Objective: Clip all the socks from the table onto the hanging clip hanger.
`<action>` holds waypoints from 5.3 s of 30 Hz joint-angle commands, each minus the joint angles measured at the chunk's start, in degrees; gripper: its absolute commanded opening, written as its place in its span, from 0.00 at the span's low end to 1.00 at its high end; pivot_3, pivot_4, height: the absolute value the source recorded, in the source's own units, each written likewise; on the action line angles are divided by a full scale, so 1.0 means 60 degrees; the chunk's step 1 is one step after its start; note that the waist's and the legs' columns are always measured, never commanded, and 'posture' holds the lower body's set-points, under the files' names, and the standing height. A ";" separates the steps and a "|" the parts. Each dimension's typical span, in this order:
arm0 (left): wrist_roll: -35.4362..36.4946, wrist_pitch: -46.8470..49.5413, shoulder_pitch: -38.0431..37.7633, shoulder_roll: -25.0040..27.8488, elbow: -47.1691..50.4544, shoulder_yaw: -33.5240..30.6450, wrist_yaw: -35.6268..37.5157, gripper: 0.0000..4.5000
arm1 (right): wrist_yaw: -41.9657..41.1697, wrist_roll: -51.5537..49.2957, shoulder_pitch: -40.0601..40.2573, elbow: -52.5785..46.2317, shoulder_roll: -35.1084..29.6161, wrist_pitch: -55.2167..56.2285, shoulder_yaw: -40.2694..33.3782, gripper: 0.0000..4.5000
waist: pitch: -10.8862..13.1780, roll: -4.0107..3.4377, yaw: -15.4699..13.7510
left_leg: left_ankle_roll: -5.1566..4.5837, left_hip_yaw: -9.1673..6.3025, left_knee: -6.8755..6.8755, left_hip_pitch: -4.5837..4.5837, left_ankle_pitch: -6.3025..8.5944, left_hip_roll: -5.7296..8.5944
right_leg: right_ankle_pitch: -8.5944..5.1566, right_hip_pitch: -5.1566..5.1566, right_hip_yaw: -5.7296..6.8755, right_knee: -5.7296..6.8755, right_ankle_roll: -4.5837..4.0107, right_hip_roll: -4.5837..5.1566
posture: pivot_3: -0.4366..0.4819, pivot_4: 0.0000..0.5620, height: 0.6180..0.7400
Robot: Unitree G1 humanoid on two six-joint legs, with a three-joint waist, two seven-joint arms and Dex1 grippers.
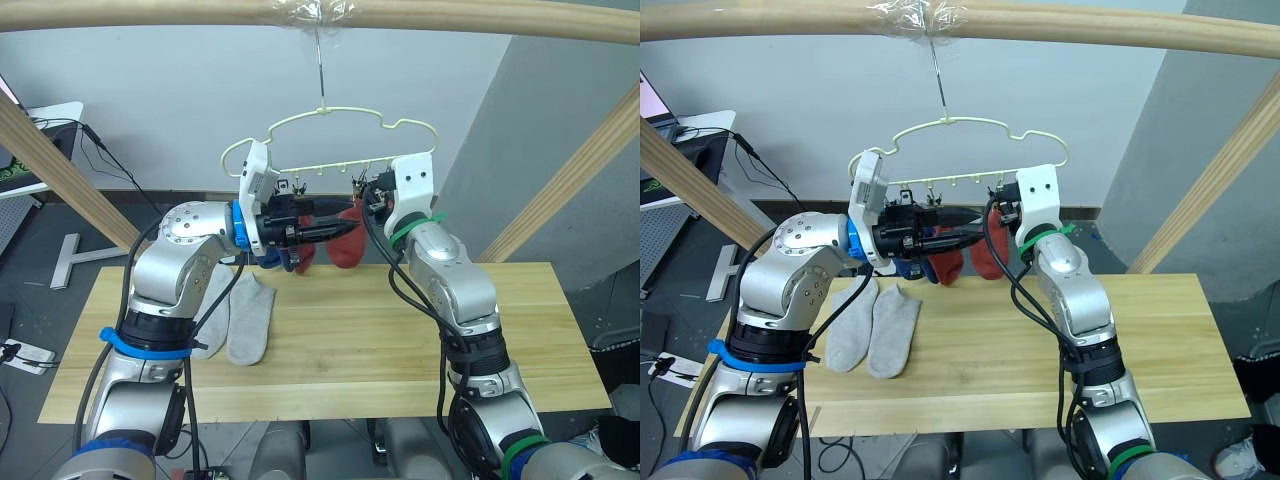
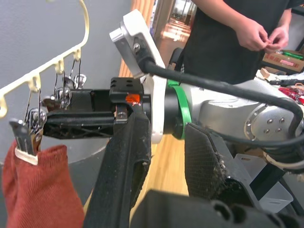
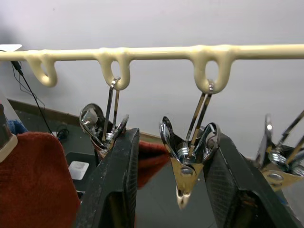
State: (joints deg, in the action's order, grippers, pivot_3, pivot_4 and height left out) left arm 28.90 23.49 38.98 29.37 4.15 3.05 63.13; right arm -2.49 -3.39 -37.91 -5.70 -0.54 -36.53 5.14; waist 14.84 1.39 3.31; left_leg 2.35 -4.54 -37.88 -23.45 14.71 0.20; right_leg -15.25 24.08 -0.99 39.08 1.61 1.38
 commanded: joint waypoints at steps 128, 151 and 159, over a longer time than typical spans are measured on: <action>-0.2548 -0.1755 0.1483 -0.3364 -0.5630 0.0117 -0.3034 0.00 | -0.0244 -0.0503 -0.0274 -0.0563 0.0662 -0.0133 -0.0214 0.01 | -0.0002 -0.0002 0.0071 | -0.0012 0.0006 -0.0008 0.0008 -0.0012 0.0003 | 0.0004 0.0015 -0.0002 0.0059 -0.0013 -0.0002 | 0.40 0.42 0.83; -0.3232 -0.2831 0.0522 -0.2660 -0.4393 0.0772 -0.2250 0.49 | -0.0438 -0.0468 0.0434 -0.1900 0.0165 -0.0742 0.0020 0.73 | -0.0002 -0.0002 0.0075 | -0.0011 0.0003 -0.0005 0.0006 -0.0012 0.0001 | 0.0004 0.0016 -0.0002 0.0053 -0.0014 -0.0002 | 0.39 0.44 0.83; -0.3229 -0.3876 -0.0604 -0.1527 -0.3241 0.0874 -0.1224 0.49 | -0.1257 -0.0684 0.1532 -0.4394 -0.1098 -0.1641 0.0152 0.73 | 0.0003 -0.0007 0.0066 | -0.0012 -0.0009 -0.0005 -0.0003 -0.0012 0.0000 | 0.0004 0.0012 0.0003 0.0032 -0.0013 -0.0001 | 0.40 0.47 0.83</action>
State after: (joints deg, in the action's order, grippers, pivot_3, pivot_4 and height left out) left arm 8.76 2.55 35.49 19.47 -18.52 8.53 53.94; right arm -8.84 -6.35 -29.12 -26.96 -6.55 -46.13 5.82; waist 14.86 1.35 3.71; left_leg 2.28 -4.60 -37.91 -23.47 14.64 0.20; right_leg -15.22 24.15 -0.97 39.26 1.53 1.37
